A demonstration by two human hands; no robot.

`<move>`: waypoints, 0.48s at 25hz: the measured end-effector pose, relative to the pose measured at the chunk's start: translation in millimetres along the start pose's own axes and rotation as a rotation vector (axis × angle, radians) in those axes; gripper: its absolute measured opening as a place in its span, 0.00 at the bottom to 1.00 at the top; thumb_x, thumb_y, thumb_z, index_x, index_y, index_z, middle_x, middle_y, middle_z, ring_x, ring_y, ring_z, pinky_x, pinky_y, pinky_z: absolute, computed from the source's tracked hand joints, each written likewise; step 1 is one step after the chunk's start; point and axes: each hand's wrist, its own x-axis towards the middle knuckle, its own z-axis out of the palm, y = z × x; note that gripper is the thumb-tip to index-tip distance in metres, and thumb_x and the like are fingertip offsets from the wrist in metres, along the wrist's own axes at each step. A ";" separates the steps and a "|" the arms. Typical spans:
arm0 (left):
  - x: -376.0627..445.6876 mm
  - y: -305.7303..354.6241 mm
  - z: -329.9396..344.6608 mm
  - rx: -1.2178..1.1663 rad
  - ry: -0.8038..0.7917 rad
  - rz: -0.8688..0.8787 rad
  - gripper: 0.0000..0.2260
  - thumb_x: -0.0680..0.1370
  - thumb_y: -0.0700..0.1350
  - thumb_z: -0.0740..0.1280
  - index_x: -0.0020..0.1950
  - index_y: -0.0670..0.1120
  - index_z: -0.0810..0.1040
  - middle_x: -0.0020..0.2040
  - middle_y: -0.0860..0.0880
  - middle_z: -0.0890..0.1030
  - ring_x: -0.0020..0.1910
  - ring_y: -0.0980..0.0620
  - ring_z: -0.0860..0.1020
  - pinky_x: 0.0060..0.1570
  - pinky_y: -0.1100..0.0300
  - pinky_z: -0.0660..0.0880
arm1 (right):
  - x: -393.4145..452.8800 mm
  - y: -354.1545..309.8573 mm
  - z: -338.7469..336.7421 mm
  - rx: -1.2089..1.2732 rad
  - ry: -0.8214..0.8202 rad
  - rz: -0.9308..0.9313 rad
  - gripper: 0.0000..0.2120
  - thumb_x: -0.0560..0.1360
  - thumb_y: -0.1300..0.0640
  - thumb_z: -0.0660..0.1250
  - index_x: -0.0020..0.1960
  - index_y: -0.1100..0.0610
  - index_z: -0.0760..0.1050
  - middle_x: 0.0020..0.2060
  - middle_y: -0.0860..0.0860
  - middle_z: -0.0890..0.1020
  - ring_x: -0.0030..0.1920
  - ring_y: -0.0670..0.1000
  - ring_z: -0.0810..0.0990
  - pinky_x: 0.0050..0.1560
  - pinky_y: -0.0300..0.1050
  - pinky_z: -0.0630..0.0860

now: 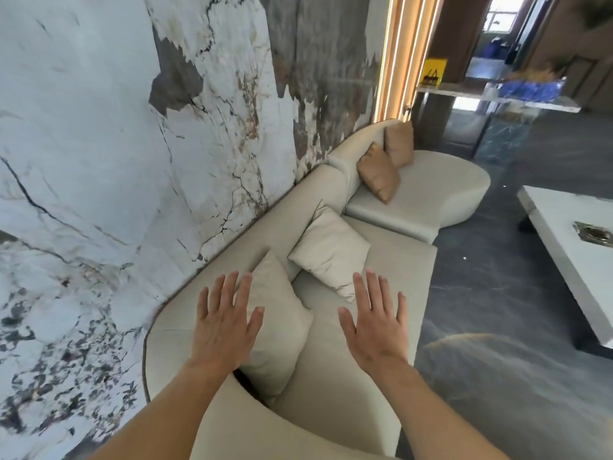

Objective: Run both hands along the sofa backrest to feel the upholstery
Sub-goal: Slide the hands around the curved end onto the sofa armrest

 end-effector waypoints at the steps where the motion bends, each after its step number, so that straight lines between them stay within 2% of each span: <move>1: 2.9 -7.3 1.7 -0.013 -0.009 0.026 0.28 0.78 0.57 0.50 0.73 0.44 0.65 0.72 0.40 0.70 0.71 0.38 0.66 0.69 0.38 0.63 | -4.7 -7.0 -0.7 -0.020 -0.006 0.031 0.30 0.74 0.37 0.29 0.71 0.46 0.25 0.74 0.47 0.33 0.75 0.50 0.34 0.69 0.54 0.25; 4: 12.3 -40.7 7.8 -0.065 -0.034 0.134 0.29 0.78 0.58 0.48 0.73 0.42 0.66 0.71 0.39 0.71 0.70 0.37 0.67 0.68 0.36 0.64 | -21.8 -40.5 0.5 -0.073 0.011 0.144 0.31 0.73 0.37 0.27 0.71 0.47 0.25 0.73 0.47 0.32 0.75 0.50 0.33 0.70 0.55 0.28; 8: 6.7 -103.4 7.8 -0.082 -0.074 0.256 0.34 0.79 0.61 0.38 0.73 0.43 0.66 0.72 0.39 0.70 0.71 0.37 0.67 0.68 0.37 0.64 | -53.2 -94.0 -0.3 -0.093 -0.007 0.292 0.30 0.75 0.37 0.29 0.72 0.48 0.25 0.74 0.48 0.32 0.73 0.50 0.31 0.73 0.57 0.33; 12: -4.9 -148.7 7.0 -0.119 -0.105 0.289 0.30 0.79 0.60 0.43 0.75 0.45 0.64 0.73 0.41 0.68 0.72 0.39 0.66 0.69 0.37 0.62 | -92.5 -141.3 -1.9 -0.107 -0.056 0.353 0.30 0.75 0.37 0.30 0.72 0.48 0.26 0.74 0.48 0.32 0.71 0.50 0.28 0.74 0.58 0.34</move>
